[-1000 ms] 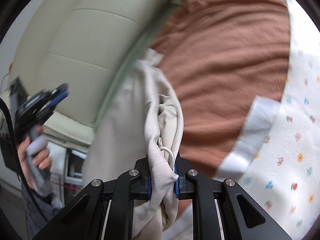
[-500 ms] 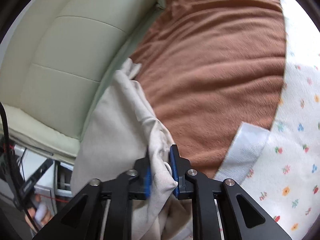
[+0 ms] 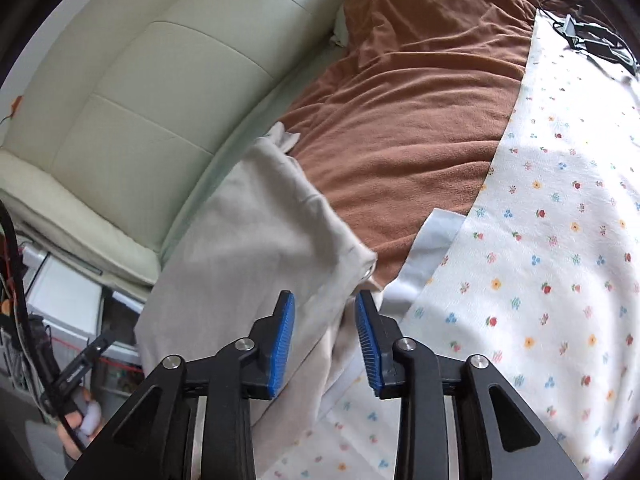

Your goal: Fold large clothes

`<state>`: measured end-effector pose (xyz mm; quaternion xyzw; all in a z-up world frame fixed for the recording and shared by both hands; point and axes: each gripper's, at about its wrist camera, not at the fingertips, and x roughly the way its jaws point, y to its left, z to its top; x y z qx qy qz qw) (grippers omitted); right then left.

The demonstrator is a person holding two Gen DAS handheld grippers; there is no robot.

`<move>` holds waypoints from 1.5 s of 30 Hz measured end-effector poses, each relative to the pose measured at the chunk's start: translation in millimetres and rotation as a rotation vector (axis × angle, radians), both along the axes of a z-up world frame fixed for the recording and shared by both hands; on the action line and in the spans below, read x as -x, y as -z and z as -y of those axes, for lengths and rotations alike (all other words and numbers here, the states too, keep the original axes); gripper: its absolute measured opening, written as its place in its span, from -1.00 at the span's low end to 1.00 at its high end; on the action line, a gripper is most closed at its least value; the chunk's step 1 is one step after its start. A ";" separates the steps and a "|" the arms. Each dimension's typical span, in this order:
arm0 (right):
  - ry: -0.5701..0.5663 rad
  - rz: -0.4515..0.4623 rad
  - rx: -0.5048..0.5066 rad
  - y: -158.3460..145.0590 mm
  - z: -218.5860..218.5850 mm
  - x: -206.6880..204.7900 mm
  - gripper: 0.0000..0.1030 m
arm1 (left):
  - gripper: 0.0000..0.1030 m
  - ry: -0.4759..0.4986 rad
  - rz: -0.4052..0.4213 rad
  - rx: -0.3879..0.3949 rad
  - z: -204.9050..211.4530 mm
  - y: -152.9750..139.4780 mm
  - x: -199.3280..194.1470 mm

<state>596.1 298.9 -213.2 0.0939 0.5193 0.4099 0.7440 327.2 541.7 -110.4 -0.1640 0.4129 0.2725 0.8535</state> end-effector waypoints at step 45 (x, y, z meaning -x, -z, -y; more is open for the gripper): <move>-0.221 0.075 0.173 18.0 29.8 211.0 0.22 | -0.02 -0.089 0.056 0.063 79.0 35.5 109.5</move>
